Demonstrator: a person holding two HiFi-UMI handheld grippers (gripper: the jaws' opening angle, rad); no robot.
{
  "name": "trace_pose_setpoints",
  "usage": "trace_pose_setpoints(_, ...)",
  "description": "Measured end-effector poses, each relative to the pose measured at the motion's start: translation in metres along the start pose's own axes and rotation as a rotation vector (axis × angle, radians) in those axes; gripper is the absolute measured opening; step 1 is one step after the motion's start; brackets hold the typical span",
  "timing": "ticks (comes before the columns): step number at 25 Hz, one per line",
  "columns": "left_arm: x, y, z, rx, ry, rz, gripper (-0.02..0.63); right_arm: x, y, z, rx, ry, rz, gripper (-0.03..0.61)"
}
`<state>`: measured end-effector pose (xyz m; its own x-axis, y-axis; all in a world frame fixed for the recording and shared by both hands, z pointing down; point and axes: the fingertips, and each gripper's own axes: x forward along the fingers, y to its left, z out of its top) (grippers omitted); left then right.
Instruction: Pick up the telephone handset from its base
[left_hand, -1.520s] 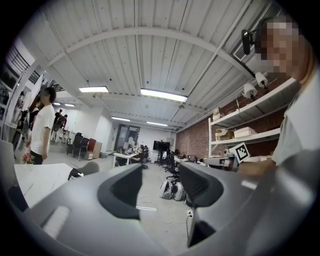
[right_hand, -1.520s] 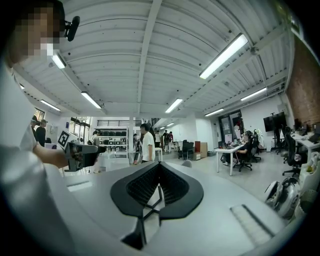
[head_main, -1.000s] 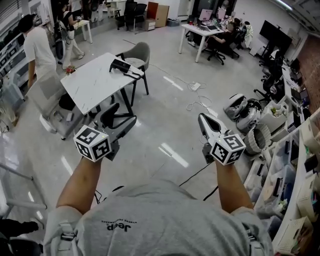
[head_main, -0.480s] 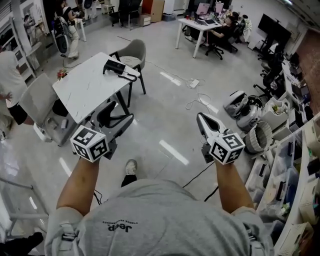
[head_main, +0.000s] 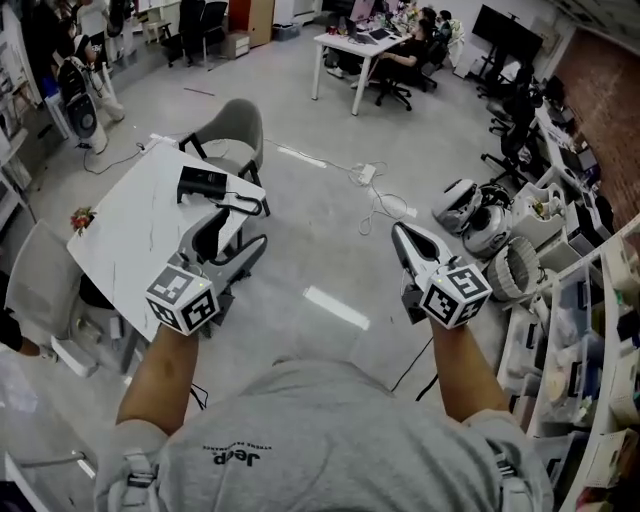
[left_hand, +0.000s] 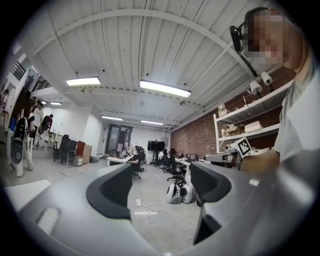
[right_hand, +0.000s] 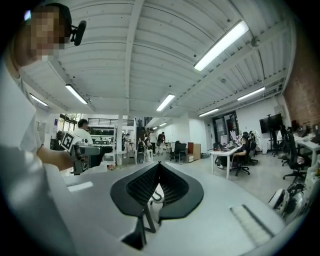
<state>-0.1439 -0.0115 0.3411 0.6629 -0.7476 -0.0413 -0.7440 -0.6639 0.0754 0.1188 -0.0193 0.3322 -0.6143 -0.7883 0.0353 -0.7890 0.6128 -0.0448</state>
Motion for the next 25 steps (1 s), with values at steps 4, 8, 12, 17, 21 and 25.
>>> trace_pose_setpoints(4, 0.021, 0.067, 0.006, 0.023, 0.014, -0.030, 0.396, 0.063, -0.010, 0.013, -0.003, -0.009, -0.027, 0.005)
trace_pose_setpoints(8, 0.043, 0.108, 0.005, -0.001, 0.019, -0.047, 0.396, 0.104, -0.026, 0.014, 0.002, 0.009, -0.050, 0.005)
trace_pose_setpoints(12, 0.071, 0.138, 0.000, -0.014, 0.024, -0.049, 0.396, 0.137, -0.050, 0.009, 0.015, 0.014, -0.053, 0.005)
trace_pose_setpoints(17, 0.119, 0.152, -0.011, -0.031, 0.041, -0.039, 0.396, 0.165, -0.096, -0.006, 0.051, 0.024, -0.030, 0.005)
trace_pose_setpoints(21, 0.167, 0.158, -0.020, -0.024, 0.055, -0.011, 0.396, 0.193, -0.149, -0.012, 0.071, 0.021, 0.018, 0.005)
trace_pose_setpoints(25, 0.224, 0.164, -0.025, -0.042, 0.055, 0.058, 0.396, 0.228, -0.211, -0.012, 0.078, 0.020, 0.104, 0.005)
